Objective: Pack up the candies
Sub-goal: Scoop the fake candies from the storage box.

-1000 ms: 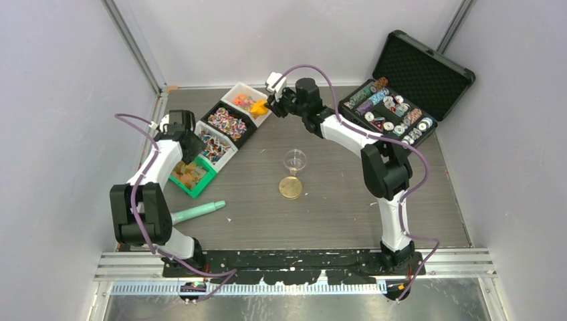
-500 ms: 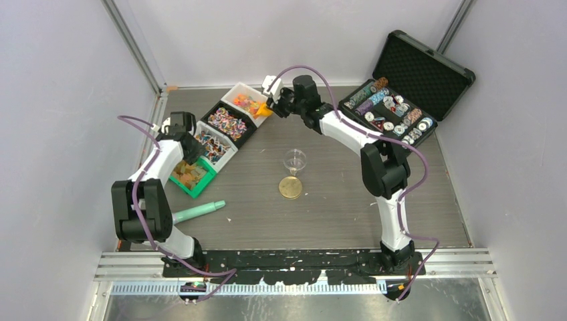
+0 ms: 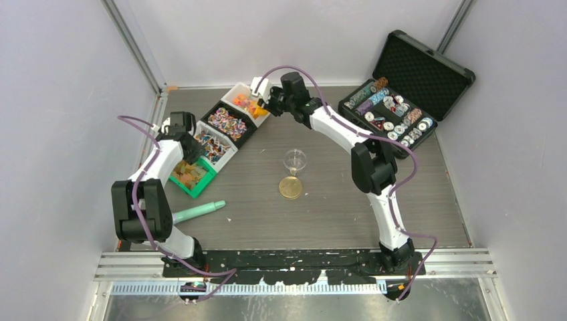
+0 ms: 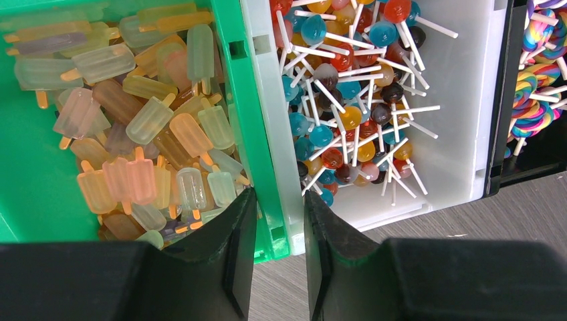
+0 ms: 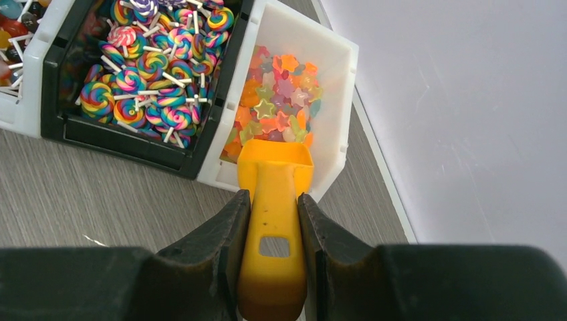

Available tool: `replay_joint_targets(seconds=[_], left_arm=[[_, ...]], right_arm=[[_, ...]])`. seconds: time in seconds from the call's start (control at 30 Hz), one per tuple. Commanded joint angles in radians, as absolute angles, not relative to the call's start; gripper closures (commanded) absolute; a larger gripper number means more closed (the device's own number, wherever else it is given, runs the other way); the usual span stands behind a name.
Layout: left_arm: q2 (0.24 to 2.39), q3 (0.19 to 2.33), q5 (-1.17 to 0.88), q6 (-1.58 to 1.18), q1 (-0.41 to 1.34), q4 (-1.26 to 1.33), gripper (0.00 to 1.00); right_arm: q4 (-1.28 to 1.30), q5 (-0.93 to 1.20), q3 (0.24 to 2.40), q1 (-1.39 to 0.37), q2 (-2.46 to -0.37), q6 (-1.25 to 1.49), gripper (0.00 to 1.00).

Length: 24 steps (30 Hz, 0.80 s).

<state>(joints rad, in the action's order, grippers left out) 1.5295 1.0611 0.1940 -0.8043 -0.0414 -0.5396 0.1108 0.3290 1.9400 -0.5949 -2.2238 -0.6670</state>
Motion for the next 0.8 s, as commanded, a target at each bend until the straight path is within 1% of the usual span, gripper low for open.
replay_joint_targets(seconds=[0.0, 0.13, 0.23, 0.5, 0.77], left_arm=[[1.549, 1.065, 0.177, -0.785, -0.048, -0.526, 0.76], [1.559, 1.068, 0.156, -0.783, -0.047, -0.528, 0.77], [1.564, 1.071, 0.152, -0.775, -0.048, -0.534, 0.79], [1.567, 1.074, 0.137, -0.765, -0.047, -0.532, 0.80], [1.569, 1.078, 0.139, -0.760, -0.048, -0.537, 0.80]], right_arm=[[0.229, 0.287, 2.050, -0.609, -2.280, -0.684, 1.00], [0.230, 0.268, 2.084, -0.615, -2.316, -0.653, 1.00], [0.183, 0.247, 2.063, -0.614, -2.329, -0.596, 1.00], [-0.092, 0.219, 1.849, -0.615, -2.289, -0.497, 1.00], [-0.254, 0.192, 1.750, -0.615, -2.283, -0.449, 1.00]])
